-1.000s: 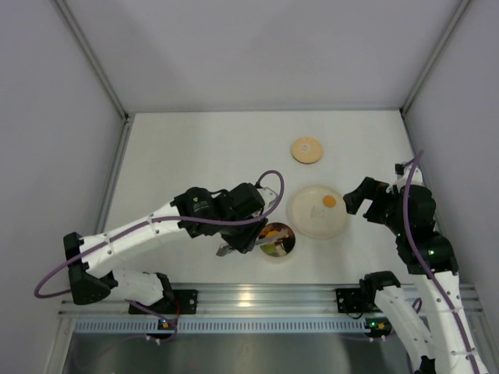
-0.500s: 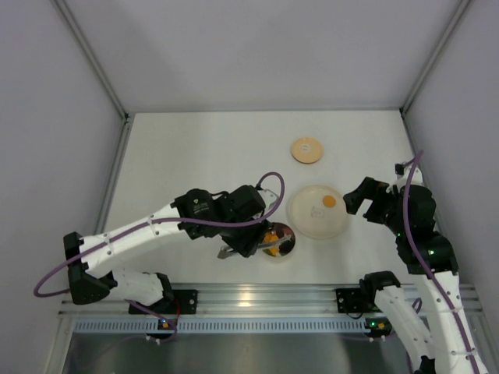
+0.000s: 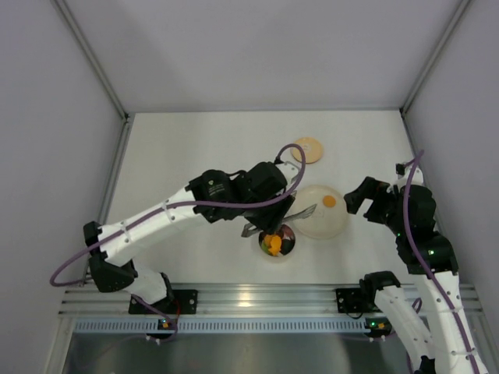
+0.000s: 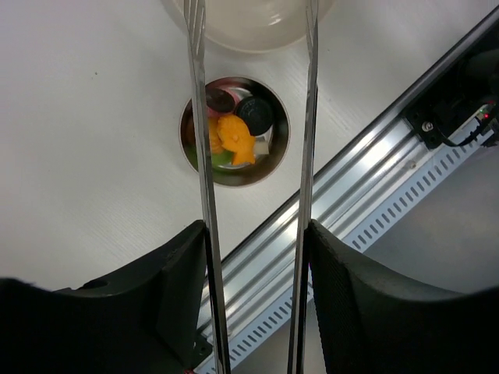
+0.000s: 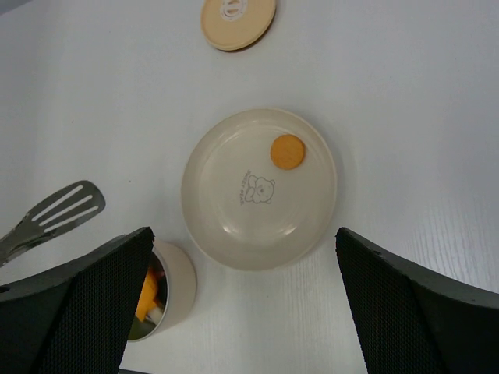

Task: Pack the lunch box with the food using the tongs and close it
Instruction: Place the fake food in the packing box, then pick up the fake food from the plate.

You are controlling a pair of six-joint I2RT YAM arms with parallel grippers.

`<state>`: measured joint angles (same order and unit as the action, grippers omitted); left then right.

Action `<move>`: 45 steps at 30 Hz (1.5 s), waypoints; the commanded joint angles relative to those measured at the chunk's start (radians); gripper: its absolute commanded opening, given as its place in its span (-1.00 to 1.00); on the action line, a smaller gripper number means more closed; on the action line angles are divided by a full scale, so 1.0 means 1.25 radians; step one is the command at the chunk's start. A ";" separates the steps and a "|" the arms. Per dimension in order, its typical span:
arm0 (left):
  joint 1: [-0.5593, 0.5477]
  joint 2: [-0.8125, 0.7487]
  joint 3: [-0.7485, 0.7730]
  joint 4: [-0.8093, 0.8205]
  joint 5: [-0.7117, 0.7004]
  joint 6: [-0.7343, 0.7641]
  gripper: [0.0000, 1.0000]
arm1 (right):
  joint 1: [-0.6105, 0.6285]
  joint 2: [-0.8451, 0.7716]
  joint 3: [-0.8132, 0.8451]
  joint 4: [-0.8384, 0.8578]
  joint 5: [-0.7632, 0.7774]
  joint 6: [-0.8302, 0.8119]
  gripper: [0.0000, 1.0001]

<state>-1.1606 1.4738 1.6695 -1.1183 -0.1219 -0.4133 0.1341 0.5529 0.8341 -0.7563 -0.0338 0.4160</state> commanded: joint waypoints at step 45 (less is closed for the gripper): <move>0.068 0.555 0.312 0.193 0.032 0.034 0.05 | -0.010 -0.032 0.154 -0.148 0.146 0.016 0.99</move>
<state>-1.0714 2.1563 2.0464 -0.8982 -0.0929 -0.3859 0.1341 0.5148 0.9897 -0.9142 0.1379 0.4309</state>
